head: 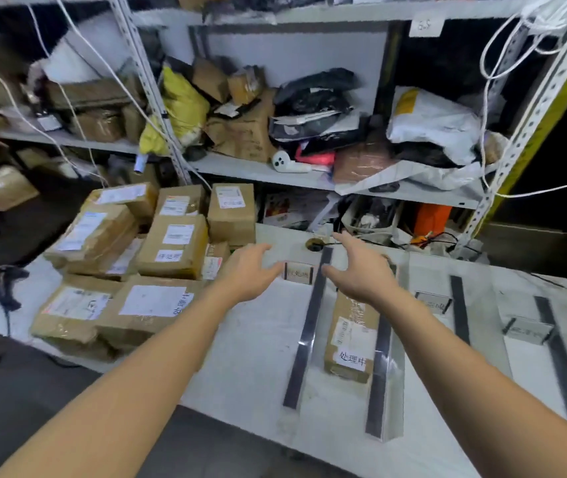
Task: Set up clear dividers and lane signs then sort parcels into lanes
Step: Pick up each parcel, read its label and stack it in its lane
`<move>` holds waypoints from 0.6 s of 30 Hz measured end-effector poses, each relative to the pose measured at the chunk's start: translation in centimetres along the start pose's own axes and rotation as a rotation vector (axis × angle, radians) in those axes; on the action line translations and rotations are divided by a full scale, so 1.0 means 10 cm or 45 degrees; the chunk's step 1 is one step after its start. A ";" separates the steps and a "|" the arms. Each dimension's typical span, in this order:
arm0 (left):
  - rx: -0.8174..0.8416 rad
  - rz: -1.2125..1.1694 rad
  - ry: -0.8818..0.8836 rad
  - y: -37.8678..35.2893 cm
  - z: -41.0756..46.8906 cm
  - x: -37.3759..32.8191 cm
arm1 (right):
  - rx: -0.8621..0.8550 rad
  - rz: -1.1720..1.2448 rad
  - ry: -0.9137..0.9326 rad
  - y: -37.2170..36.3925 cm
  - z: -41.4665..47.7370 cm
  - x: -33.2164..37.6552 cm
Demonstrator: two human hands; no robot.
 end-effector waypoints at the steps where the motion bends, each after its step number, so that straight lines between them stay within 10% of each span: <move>1: -0.028 0.050 0.014 0.10 -0.06 0.16 | 0.021 -0.039 0.038 -0.07 0.03 0.12; 18: 0.096 0.104 0.200 0.03 -0.32 3.52 | 0.205 -0.051 -0.153 -2.40 0.24 1.31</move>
Point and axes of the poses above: each hand's wrist, its own z-axis towards the middle knuckle, its own y-axis out of the back of the hand, x = y × z, the point moved 8 cm from there along z, towards the middle knuckle, and after that the axes turned 12 degrees about z, right-handed, at the moved point
